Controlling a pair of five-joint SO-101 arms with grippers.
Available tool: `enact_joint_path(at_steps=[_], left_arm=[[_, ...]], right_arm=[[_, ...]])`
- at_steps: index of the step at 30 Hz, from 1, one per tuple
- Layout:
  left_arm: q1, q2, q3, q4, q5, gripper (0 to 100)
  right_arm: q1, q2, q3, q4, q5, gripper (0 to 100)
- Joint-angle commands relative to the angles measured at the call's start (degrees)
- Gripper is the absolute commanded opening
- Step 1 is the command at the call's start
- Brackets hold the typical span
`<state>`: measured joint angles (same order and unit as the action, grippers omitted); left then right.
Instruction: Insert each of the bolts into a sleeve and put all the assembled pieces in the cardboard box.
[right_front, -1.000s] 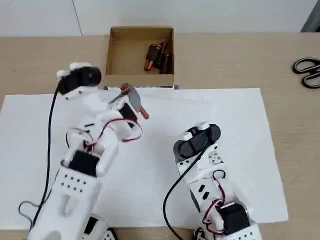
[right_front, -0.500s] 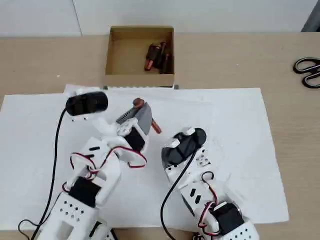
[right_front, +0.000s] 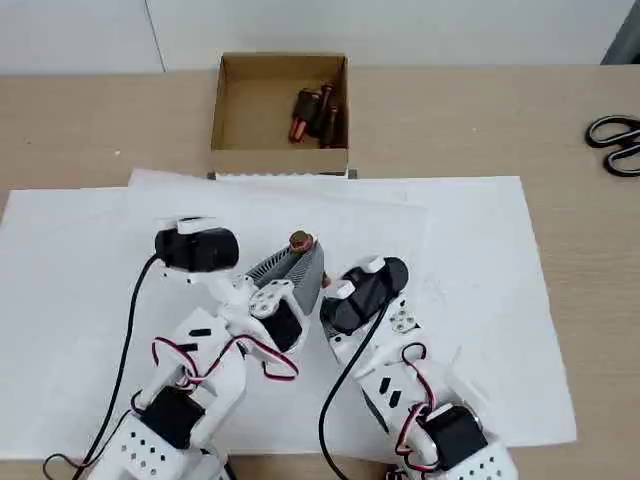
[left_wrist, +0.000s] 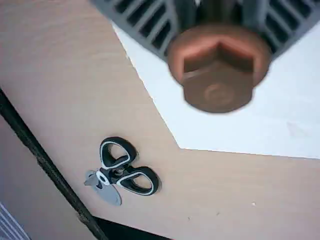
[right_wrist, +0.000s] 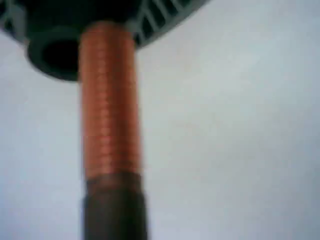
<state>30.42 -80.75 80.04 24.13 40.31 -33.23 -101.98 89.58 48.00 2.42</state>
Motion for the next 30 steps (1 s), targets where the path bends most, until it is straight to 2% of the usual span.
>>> enact_joint_path(at_steps=[1,10,14,25,30], left_arm=[[0.3,-1.7,-0.3,-1.5,-0.8,0],[-2.3,-1.8,-0.3,-1.8,-0.9,0],[-2.1,-1.7,-0.2,-1.7,-2.9,0],[-1.8,-1.8,2.7,-1.8,-2.2,0],[-1.8,-1.6,2.9,-4.8,-2.2,0]], right_arm=[[-0.9,-0.7,-2.4,-1.3,0.8,0.2],[-1.5,-0.7,-3.3,0.4,0.9,0.2],[-1.5,-0.7,-3.8,0.5,1.0,0.2],[-1.6,-0.7,-5.0,0.1,2.5,0.2],[-5.3,-0.7,-5.1,0.3,2.5,0.2]])
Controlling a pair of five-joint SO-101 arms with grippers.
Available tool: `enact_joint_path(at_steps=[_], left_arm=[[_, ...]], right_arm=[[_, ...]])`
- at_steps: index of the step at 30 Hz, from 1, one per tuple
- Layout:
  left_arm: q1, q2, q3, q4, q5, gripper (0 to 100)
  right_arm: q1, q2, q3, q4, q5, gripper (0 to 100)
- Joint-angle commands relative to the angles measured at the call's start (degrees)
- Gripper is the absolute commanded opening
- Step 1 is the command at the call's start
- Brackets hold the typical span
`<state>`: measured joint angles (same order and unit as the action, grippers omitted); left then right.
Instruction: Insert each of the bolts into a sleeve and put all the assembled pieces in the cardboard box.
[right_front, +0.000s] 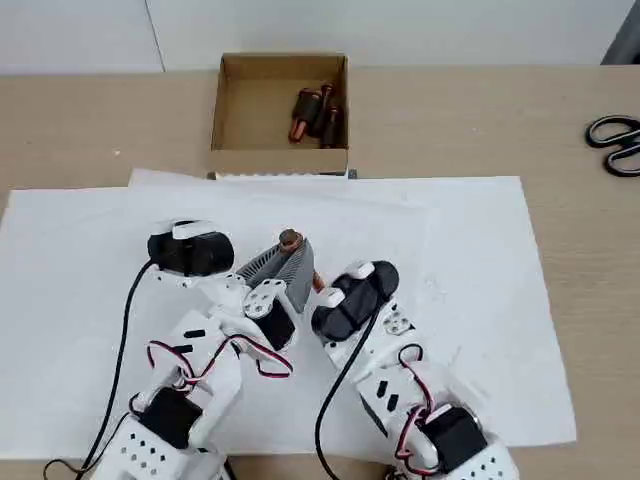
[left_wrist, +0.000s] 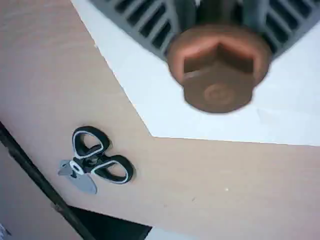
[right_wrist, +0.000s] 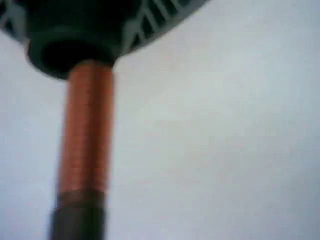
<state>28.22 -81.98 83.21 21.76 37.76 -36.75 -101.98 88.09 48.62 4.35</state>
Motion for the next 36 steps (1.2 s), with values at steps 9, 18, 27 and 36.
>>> enact_joint_path(at_steps=[9,18,27,36], left_arm=[[3.2,-0.6,1.5,-0.3,0.4,0],[3.2,-0.6,1.3,1.3,0.1,0],[5.8,-0.4,1.9,1.8,-0.5,0],[17.9,-0.4,2.9,14.2,-0.7,0]], right_arm=[[-1.5,-0.7,-3.6,-0.5,0.5,0.2],[1.6,-0.7,-3.9,-0.6,0.6,0.2],[1.5,-0.7,-5.6,-0.6,0.7,0.2],[1.5,-0.7,-6.8,-0.6,3.6,0.2]])
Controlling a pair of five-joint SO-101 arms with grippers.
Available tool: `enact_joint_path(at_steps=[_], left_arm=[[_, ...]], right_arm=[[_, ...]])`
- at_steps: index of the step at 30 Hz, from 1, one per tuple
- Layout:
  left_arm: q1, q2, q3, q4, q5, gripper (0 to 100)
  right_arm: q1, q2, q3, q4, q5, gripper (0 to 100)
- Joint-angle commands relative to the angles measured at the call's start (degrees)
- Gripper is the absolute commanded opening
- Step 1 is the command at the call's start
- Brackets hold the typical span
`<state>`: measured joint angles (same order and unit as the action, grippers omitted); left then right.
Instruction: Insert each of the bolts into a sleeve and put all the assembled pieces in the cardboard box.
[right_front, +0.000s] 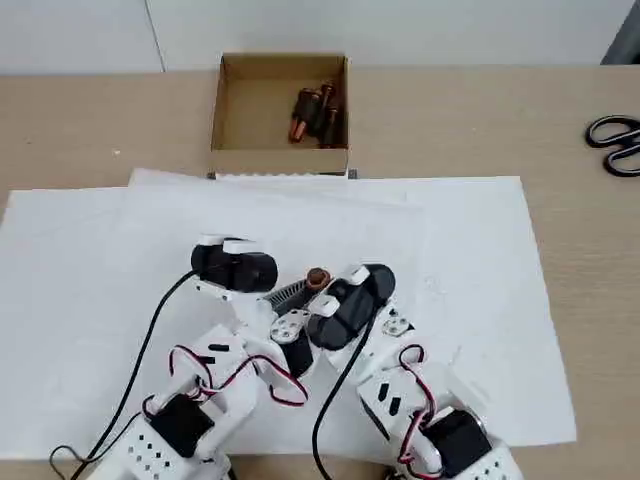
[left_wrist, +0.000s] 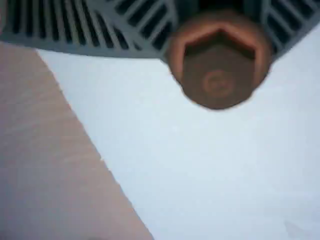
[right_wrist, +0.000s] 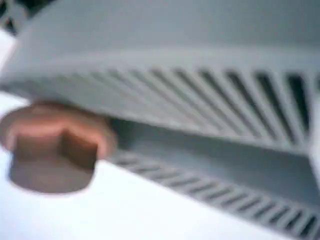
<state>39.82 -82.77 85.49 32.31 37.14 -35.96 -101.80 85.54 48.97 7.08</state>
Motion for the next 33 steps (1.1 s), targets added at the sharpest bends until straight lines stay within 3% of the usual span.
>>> enact_joint_path(at_steps=[1,7,13,25,33], left_arm=[[6.5,0.3,1.2,3.5,-0.2,0],[6.4,0.2,1.8,3.7,-3.9,4],[6.3,0.4,1.5,5.2,-7.2,30],[-6.2,0.5,-6.6,6.7,-20.7,31],[-6.0,0.2,-10.0,13.7,-18.5,31]], right_arm=[[0.7,-0.9,-4.3,-0.9,0.9,0.2],[0.8,-0.9,-4.2,-0.6,0.9,0.2],[0.8,-0.9,-4.2,-0.5,0.9,0.2],[0.9,-0.9,-3.5,-0.5,1.0,0.2],[0.9,-0.9,-3.4,-0.5,1.1,0.2]])
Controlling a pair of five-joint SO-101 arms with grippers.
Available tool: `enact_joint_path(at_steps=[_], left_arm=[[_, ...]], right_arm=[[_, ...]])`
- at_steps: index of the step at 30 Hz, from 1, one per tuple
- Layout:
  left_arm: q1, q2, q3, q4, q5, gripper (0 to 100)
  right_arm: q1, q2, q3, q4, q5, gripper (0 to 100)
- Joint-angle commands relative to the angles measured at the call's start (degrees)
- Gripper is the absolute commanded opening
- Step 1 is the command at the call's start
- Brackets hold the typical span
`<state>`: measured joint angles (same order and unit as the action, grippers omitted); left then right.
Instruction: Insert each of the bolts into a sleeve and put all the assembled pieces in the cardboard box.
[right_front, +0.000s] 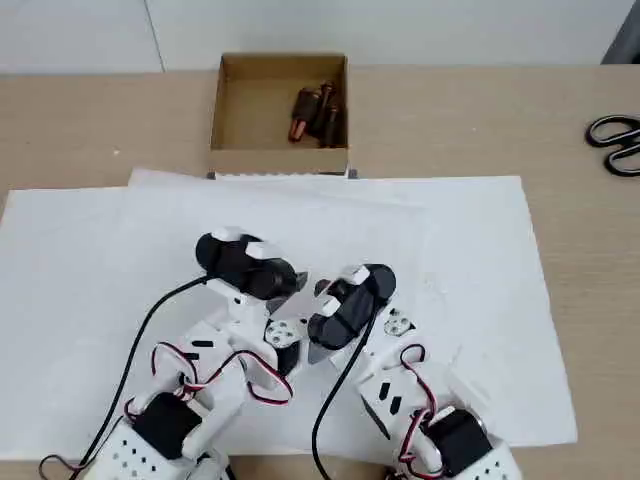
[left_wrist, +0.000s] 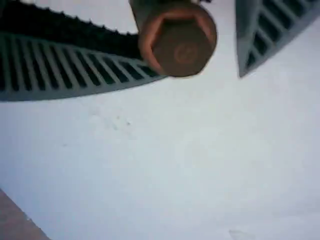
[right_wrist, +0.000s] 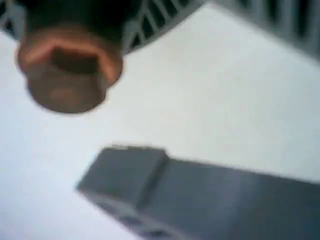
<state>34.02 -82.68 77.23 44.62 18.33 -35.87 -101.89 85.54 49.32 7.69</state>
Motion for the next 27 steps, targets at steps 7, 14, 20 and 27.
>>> enact_joint_path(at_steps=[7,14,20,27], left_arm=[[-3.6,0.1,-8.1,1.3,0.4,30],[-10.8,0.0,-11.6,1.3,-3.7,0],[-20.7,0.0,-7.0,1.6,-3.5,1],[-29.6,0.0,5.2,1.4,-3.9,1]], right_arm=[[0.9,-0.8,-3.3,-0.7,0.4,0.2],[0.9,-0.8,-2.8,1.5,0.1,0.2],[5.6,-0.8,-2.8,1.2,0.0,0.2],[16.5,-0.3,-2.5,-0.9,-3.0,0.2]])
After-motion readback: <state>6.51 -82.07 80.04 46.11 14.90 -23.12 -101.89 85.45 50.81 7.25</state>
